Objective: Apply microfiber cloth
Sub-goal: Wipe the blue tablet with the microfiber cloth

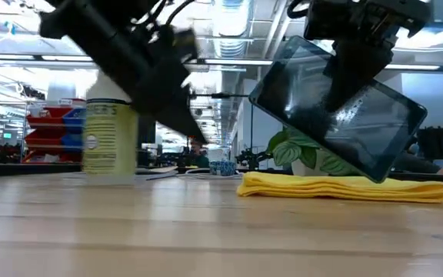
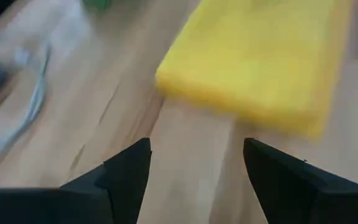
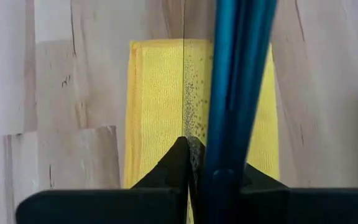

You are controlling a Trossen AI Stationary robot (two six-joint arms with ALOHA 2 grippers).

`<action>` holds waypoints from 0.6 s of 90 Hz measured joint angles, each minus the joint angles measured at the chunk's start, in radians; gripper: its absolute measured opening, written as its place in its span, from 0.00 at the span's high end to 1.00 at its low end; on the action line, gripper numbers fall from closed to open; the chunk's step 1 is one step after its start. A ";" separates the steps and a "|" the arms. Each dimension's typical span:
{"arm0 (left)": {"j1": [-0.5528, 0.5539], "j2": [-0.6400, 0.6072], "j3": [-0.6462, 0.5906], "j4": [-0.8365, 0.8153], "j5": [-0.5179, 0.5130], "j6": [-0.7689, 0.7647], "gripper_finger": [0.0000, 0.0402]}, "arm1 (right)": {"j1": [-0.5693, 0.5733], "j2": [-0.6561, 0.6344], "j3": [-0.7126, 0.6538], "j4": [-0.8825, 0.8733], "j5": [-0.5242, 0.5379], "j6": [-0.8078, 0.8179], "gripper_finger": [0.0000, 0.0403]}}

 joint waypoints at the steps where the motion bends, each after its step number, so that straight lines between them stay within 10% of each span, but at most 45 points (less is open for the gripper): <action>1: -0.001 0.000 0.000 -0.012 -0.005 -0.008 0.42 | 0.000 0.000 0.000 0.000 0.000 0.000 0.95; 32: -0.025 -0.019 -0.001 -0.358 -0.131 -0.187 0.42 | 0.001 0.000 0.000 0.000 0.001 0.001 0.95; 54: -0.064 -0.086 0.000 0.057 -0.051 -0.023 0.42 | 0.000 0.000 0.000 0.009 0.001 -0.015 0.95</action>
